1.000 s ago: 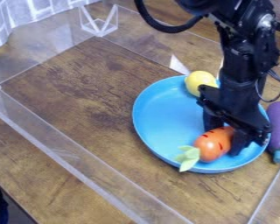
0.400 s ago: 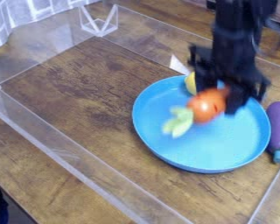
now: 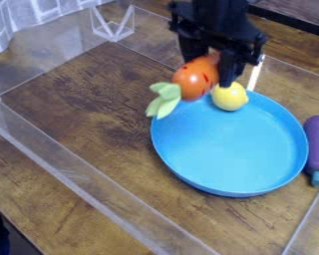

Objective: Remove the carrot from the blue tray and put it on the table

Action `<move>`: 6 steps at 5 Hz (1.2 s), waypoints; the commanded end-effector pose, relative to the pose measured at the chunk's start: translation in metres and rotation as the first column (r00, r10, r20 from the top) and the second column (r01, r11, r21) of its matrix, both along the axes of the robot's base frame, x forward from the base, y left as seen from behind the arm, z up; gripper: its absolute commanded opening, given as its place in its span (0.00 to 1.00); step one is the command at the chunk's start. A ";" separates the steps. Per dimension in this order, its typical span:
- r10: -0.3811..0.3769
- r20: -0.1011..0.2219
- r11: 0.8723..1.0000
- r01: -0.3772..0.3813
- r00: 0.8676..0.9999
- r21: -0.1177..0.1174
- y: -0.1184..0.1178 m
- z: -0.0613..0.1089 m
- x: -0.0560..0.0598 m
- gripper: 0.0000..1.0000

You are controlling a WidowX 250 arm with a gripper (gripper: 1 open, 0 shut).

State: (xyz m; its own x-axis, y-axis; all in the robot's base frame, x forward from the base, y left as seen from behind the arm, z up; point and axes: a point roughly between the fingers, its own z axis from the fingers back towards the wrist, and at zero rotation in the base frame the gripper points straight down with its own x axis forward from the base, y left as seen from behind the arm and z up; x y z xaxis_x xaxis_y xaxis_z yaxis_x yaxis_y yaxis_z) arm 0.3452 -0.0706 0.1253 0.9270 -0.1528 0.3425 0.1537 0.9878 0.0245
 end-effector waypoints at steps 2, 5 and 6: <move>-0.026 0.065 1.000 0.027 0.998 -0.013 -0.021 -0.008 0.002 0.00; -0.005 0.084 1.000 0.003 0.996 0.021 0.006 -0.002 0.003 0.00; 0.043 0.093 0.998 -0.047 0.995 0.041 0.042 0.012 0.006 0.00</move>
